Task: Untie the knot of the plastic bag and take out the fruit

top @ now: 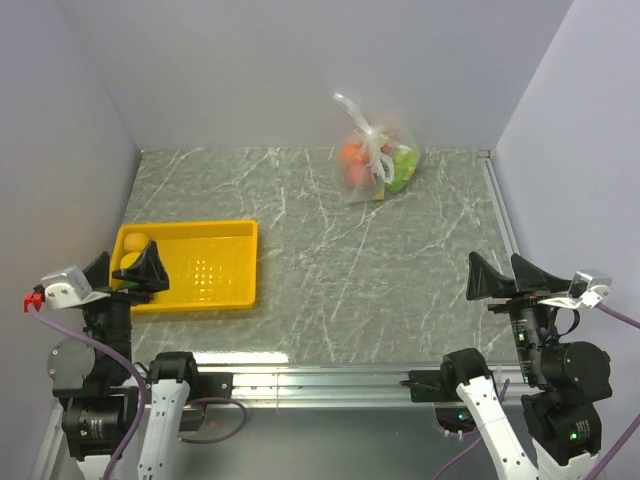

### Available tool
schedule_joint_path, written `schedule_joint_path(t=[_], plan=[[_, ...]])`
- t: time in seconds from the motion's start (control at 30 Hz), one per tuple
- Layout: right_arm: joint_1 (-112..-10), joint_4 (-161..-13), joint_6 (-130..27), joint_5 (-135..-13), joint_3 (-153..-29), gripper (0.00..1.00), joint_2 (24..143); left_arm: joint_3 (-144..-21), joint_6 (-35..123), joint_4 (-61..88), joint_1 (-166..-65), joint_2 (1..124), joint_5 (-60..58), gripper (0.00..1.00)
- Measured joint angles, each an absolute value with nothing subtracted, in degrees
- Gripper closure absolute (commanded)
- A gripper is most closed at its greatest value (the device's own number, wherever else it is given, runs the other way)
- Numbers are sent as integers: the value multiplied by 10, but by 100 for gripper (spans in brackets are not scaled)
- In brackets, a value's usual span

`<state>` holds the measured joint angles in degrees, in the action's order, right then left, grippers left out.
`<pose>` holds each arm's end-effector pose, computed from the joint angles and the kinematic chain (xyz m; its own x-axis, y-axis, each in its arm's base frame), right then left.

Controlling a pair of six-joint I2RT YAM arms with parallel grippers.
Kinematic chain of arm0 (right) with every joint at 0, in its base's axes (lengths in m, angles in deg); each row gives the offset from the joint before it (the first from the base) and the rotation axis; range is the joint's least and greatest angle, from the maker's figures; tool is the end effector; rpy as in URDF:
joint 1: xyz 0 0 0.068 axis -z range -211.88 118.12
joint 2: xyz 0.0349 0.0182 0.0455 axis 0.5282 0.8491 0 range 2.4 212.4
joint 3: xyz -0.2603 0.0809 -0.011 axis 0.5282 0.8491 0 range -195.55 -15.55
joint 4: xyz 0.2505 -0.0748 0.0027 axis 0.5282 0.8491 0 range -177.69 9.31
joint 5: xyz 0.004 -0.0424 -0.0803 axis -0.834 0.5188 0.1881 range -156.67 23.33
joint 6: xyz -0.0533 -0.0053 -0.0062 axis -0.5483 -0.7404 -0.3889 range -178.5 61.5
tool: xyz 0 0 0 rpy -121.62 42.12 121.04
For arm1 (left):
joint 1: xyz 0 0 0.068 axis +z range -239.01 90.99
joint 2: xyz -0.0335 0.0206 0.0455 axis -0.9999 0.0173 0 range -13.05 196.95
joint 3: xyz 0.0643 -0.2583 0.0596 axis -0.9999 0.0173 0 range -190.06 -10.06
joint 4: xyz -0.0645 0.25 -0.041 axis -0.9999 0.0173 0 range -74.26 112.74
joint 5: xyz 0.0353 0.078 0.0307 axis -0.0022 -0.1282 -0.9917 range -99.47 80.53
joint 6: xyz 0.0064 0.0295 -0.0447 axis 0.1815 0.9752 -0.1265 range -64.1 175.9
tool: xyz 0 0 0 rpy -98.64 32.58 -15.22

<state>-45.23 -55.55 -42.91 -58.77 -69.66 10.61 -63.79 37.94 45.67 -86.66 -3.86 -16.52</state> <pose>-0.0064 -0.0065 0.3948 0.1964 0.3202 -0.9268 -0.1572 0.9432 0.2925 -0.0024 0.0042 0.3978 0.2888 -0.2945 -0.9110 -0.0738 0.9418 -0.3279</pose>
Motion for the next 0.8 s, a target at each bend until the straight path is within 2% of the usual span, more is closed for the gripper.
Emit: schedule_joint_path(t=[0.27,0.5,0.67,0.8], plan=[[-452,-554,-429,-592,-697,0,107,-638,378,470,-867,-39,-181,1],[-452,-558,-426,-601,-697,0,138,-653,385,495,-866,-32,-123,1],[-452,-583,-394,-618,-699,0,219,-676,336,529,-866,-11,-123,1],[-452,-590,-352,-618,-731,0,340,-686,302,557,-866,3,-118,1]])
